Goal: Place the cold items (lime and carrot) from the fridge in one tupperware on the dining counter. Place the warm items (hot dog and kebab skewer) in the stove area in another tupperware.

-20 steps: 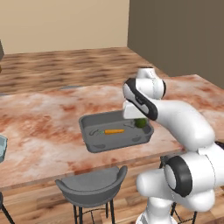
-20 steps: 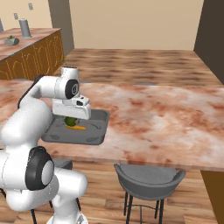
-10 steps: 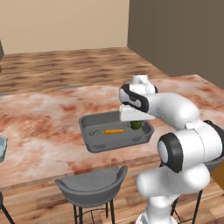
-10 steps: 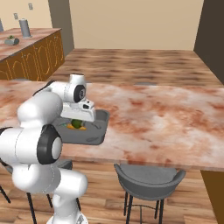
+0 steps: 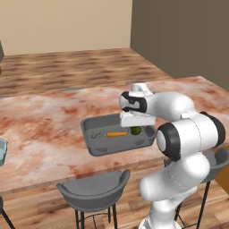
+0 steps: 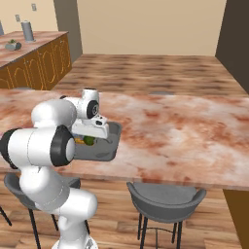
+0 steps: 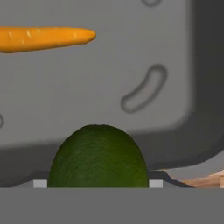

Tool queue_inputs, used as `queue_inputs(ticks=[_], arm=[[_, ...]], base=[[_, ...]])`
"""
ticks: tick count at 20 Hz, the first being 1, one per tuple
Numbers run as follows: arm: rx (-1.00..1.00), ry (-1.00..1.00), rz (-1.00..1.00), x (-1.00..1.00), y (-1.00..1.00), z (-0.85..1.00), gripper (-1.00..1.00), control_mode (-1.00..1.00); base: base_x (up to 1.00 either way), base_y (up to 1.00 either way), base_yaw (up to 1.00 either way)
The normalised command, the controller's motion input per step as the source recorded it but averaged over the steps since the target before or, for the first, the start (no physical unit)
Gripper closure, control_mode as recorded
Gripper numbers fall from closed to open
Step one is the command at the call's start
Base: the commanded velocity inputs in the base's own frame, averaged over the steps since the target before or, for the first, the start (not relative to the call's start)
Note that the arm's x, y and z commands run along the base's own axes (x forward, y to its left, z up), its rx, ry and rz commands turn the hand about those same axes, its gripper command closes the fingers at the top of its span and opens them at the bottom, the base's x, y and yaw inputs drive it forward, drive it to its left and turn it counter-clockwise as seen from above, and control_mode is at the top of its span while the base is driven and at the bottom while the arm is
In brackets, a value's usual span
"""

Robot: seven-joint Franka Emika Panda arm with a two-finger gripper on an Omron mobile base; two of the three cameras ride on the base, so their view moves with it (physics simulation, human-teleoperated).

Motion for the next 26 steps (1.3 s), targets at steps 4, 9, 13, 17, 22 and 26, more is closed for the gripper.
queue_inputs(ticks=[4, 9, 13, 17, 22, 26], arm=[[0.00, 0.00, 0.00, 0.29, 0.00, -0.33, 1.00, -1.00], [0.00, -0.01, 0.00, 0.32, 0.00, -0.27, 1.00, -1.00], [0.00, -0.02, 0.00, 0.33, 0.00, -0.25, 1.00, -1.00], [0.00, -0.01, 0.00, 0.34, 0.00, -0.22, 1.00, -1.00], [0.00, 0.00, 0.00, 0.32, 0.00, -0.22, 1.00, -1.00], [0.00, 0.00, 0.00, 0.27, 0.00, -0.25, 1.00, -1.00]], base=[[0.00, 0.00, 0.00], [0.00, 0.00, 0.00], [0.00, 0.00, 0.00], [0.00, 0.00, 0.00], [0.00, 0.00, 0.00], [0.00, 0.00, 0.00]])
